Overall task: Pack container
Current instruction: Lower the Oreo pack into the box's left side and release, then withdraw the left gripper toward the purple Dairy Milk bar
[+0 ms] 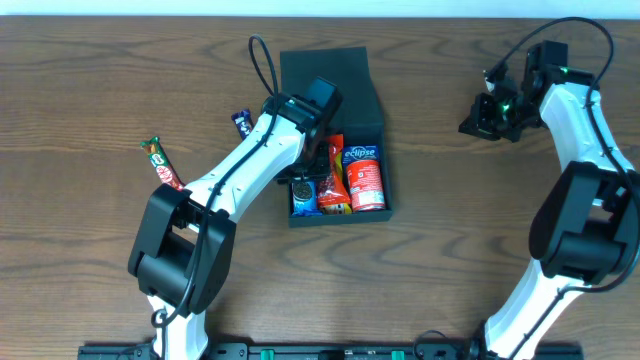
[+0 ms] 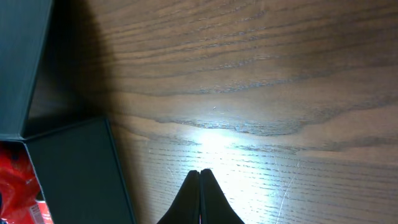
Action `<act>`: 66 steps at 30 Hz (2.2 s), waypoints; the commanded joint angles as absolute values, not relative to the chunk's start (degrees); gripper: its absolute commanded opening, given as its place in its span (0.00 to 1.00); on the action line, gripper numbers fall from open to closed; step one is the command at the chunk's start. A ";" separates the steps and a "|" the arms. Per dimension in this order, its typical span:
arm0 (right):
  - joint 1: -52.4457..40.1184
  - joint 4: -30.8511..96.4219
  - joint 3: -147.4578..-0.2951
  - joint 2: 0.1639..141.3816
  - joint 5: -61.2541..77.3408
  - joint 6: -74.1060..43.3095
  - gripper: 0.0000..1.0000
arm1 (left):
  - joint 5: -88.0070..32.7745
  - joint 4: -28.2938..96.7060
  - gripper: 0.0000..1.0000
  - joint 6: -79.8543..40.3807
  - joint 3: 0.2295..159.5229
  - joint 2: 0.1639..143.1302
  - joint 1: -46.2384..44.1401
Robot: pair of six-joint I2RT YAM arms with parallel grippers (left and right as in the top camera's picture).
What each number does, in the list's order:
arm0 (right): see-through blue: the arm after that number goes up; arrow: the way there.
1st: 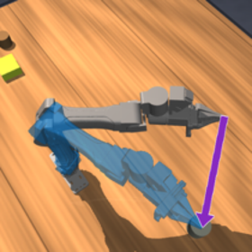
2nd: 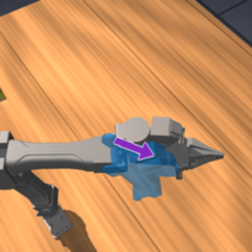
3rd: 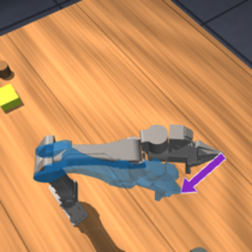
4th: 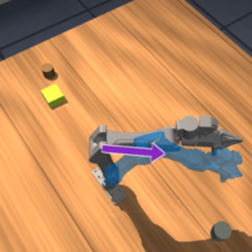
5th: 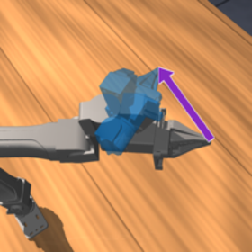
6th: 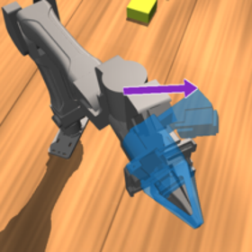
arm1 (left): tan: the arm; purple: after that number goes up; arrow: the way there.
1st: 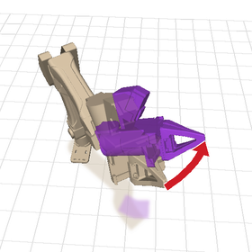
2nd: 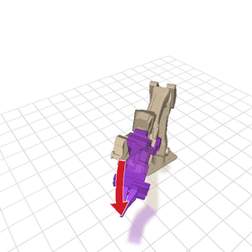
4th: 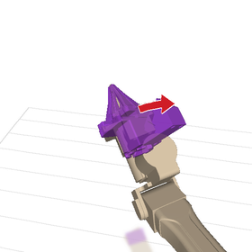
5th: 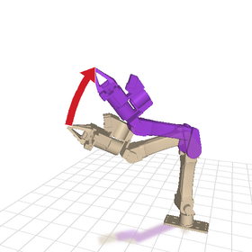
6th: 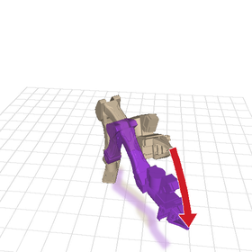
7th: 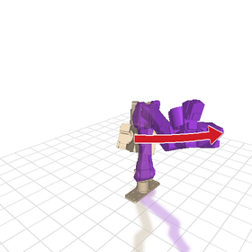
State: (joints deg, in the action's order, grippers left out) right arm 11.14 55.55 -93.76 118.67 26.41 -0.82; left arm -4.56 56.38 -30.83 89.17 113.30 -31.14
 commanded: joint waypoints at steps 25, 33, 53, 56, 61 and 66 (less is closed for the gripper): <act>11.38 55.68 -94.61 118.61 27.22 -0.16 0.01 | 1.48 63.40 0.06 -24.40 106.39 113.47 -30.15; 11.38 55.53 -94.61 118.61 27.22 -0.16 0.02 | 3.73 64.55 0.06 -25.02 106.15 113.49 -23.00; 11.16 54.19 -94.61 118.61 27.24 -0.43 0.01 | 4.40 59.48 0.06 -18.55 79.18 100.51 -3.38; 11.16 54.17 -94.61 118.61 27.22 -1.56 0.01 | -3.64 51.99 0.06 -19.27 76.01 98.85 -1.39; 11.16 54.26 -94.61 118.61 27.24 -1.72 0.02 | -7.79 41.10 0.06 -25.19 75.64 102.21 -2.07; 11.16 54.96 -94.61 118.61 27.24 -1.69 0.01 | -12.45 33.34 0.21 -30.15 75.64 107.70 -4.89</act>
